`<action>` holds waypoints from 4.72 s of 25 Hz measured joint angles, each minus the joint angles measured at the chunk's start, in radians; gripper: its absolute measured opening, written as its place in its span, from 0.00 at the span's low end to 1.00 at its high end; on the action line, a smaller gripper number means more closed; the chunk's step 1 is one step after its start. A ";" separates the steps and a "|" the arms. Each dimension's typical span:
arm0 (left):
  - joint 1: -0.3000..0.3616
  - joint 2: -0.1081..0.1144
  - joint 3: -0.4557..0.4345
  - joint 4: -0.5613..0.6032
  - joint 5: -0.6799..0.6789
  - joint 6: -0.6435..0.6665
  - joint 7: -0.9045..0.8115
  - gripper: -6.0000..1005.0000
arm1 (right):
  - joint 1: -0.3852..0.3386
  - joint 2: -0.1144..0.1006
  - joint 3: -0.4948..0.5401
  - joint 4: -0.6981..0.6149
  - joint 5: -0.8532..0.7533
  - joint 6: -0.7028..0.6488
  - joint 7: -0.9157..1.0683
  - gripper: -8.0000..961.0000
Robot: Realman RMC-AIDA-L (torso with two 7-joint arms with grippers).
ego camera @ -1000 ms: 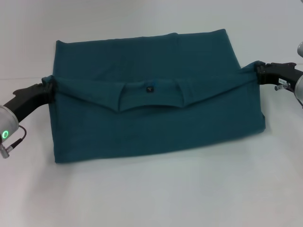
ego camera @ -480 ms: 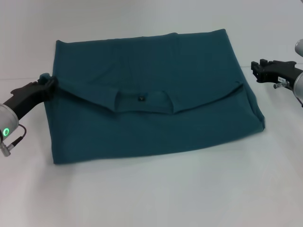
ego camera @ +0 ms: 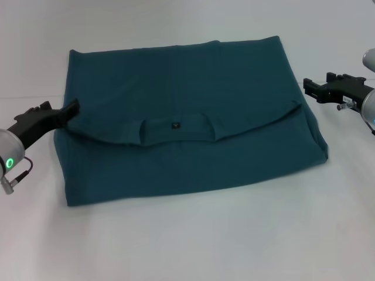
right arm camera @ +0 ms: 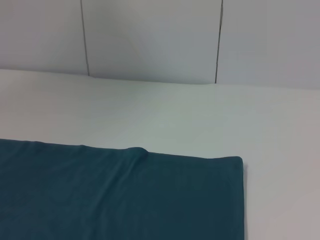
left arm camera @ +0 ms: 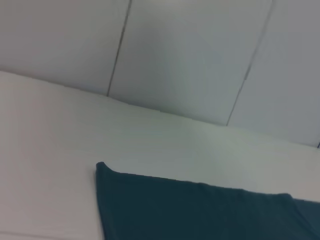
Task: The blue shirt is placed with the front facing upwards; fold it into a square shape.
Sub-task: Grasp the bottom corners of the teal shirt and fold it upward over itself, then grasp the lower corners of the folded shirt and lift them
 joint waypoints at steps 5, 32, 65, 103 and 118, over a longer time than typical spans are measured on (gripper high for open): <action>0.009 0.017 0.034 0.009 0.005 0.011 -0.133 0.74 | -0.013 0.001 0.000 -0.008 0.000 -0.009 0.020 0.65; 0.194 0.038 0.324 0.307 0.137 0.576 -0.797 0.89 | -0.269 -0.007 -0.342 -0.445 -0.124 -0.507 0.650 0.70; 0.225 0.028 0.412 0.411 0.221 0.554 -0.761 0.89 | -0.063 -0.073 -0.360 -0.362 -0.676 -0.551 1.119 0.70; 0.230 0.016 0.414 0.401 0.221 0.532 -0.726 0.89 | -0.060 -0.065 -0.372 -0.266 -0.672 -0.479 1.121 0.05; 0.220 0.030 0.437 0.469 0.378 0.613 -0.763 0.89 | -0.057 -0.078 -0.372 -0.267 -0.672 -0.500 1.138 0.04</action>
